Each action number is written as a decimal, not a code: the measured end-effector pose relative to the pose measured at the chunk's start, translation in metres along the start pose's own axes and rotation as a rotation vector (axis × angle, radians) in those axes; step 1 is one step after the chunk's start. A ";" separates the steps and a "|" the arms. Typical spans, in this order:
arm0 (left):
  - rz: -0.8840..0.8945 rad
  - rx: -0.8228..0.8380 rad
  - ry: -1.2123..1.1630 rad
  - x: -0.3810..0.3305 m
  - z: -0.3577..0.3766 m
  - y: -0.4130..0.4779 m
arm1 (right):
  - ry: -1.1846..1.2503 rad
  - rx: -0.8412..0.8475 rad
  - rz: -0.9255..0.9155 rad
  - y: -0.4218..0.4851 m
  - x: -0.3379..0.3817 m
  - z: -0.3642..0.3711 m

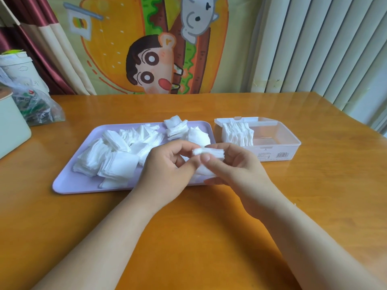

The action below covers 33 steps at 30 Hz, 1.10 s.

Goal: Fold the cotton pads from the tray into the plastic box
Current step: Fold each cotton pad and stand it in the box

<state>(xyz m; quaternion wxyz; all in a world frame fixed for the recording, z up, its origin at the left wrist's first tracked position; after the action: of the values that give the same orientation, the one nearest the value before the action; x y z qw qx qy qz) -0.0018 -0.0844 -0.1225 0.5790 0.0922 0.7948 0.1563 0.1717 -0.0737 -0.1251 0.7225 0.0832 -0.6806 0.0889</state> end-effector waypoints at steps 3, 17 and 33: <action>-0.016 -0.093 0.034 0.009 -0.006 0.006 | -0.128 -0.113 -0.064 0.001 0.001 -0.006; -0.246 0.130 0.523 0.037 -0.015 0.013 | -0.212 -0.377 -0.051 0.011 -0.020 -0.013; -0.297 0.124 0.347 0.026 -0.020 0.013 | -0.195 -0.329 -0.044 0.012 -0.022 -0.010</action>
<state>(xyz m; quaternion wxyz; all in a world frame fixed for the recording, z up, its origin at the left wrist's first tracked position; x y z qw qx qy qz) -0.0290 -0.0662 -0.1359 0.4436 -0.0184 0.8954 0.0338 0.1773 -0.0598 -0.1481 0.6586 -0.0128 -0.7509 -0.0480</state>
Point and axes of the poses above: each hand's wrist, its own y-axis towards the middle knuckle, its own z-axis out of the palm, x = y × z, the point moved 2 cm from there along y, towards the middle knuckle, and after that the axes turned 3 degrees about z, right-handed, at the moved point
